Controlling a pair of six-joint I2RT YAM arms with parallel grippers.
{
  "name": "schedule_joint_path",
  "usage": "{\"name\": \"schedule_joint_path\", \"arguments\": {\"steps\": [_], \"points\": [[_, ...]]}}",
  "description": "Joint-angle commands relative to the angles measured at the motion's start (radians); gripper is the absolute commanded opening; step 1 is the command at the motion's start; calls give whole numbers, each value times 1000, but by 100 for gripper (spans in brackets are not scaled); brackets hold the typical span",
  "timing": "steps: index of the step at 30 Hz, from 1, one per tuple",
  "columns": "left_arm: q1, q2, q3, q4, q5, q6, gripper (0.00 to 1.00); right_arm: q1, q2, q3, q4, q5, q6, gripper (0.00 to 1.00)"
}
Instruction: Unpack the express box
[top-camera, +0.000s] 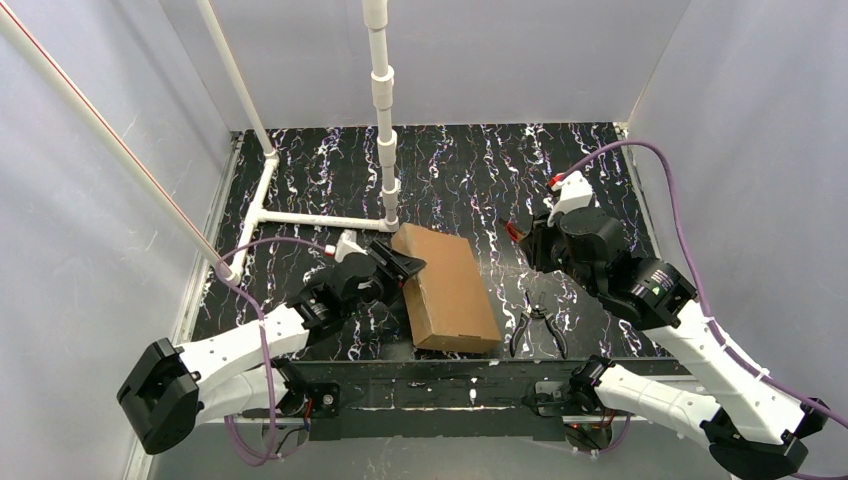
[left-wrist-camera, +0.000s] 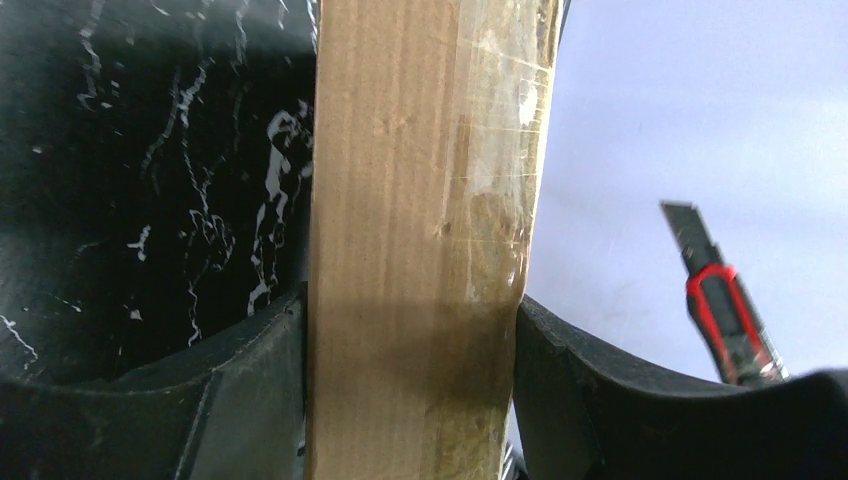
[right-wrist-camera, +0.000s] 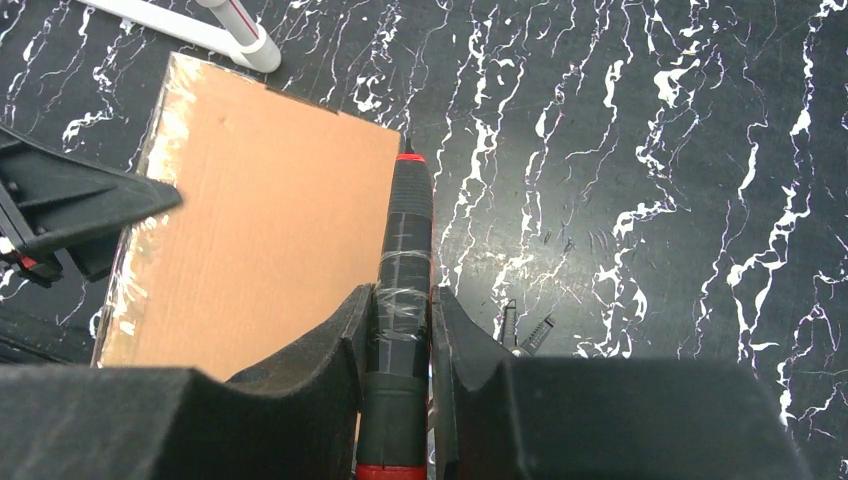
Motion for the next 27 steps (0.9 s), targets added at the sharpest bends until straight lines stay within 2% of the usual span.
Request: {"name": "schedule_joint_path", "arguments": {"steps": [1, 4, 7, 14, 19, 21, 24, 27], "points": [[7, -53, -54, 98, -204, -156, 52, 5, -25, 37, 27, -2, -1, 1], [7, -22, -67, 131, -255, -177, 52, 5, -20, 37, 36, -5, -4, 1], [8, 35, -64, 131, -231, -225, 52, 5, 6, 54, 39, -18, -17, 1], [4, 87, -104, 132, -204, -254, 62, 5, 69, 79, 61, -41, -51, 1], [6, 18, -131, 122, -221, -120, 92, 5, 83, 69, 81, -50, -51, 1], [7, -10, -108, 28, -194, -79, 98, 5, 88, 64, 83, -55, -50, 1], [9, -29, -2, -341, -174, -108, 98, 5, 95, 60, 87, -60, -53, 1], [13, -67, 68, -534, -175, -61, 98, 5, 104, 62, 89, -58, -61, 1]]}}
